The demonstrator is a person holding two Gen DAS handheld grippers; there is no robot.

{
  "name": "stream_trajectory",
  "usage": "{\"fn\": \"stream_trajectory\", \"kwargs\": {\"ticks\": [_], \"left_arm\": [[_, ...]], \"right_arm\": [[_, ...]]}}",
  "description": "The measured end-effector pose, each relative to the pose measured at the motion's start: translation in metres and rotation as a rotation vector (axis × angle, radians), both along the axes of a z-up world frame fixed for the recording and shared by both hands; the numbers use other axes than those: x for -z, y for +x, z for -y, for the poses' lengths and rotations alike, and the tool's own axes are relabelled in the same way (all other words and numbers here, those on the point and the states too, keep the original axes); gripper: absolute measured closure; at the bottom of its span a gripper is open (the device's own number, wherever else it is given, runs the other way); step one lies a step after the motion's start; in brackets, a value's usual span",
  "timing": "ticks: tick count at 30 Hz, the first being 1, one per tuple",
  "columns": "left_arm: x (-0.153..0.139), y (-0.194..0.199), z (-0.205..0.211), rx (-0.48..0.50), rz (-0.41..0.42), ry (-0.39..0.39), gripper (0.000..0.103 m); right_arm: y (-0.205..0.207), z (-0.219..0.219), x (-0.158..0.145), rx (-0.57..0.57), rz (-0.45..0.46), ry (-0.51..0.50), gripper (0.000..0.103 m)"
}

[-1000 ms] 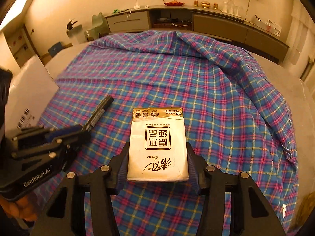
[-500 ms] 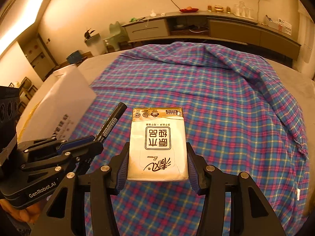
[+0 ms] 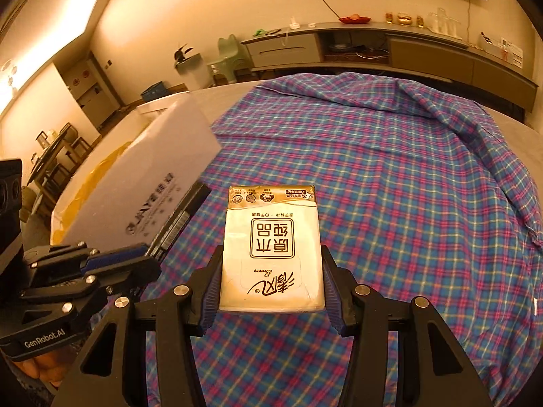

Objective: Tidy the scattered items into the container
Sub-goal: 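Carry the packet and marker over the cardboard box with both tools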

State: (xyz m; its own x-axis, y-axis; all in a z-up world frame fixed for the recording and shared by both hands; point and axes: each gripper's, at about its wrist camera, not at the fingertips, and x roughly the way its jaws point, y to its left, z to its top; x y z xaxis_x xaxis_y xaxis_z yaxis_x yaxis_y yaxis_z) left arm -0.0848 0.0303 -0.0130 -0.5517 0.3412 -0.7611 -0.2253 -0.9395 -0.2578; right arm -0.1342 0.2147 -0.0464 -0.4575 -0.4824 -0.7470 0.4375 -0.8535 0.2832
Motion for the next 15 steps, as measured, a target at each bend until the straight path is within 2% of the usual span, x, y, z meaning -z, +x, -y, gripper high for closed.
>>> {"fn": "stream_trajectory", "kwargs": {"ticks": [15], "left_arm": [[-0.015,0.071,0.045,0.000,-0.023,0.001,0.089]], "right_arm": [[0.048,0.036,-0.017,-0.078,-0.003,-0.052,0.050]]}}
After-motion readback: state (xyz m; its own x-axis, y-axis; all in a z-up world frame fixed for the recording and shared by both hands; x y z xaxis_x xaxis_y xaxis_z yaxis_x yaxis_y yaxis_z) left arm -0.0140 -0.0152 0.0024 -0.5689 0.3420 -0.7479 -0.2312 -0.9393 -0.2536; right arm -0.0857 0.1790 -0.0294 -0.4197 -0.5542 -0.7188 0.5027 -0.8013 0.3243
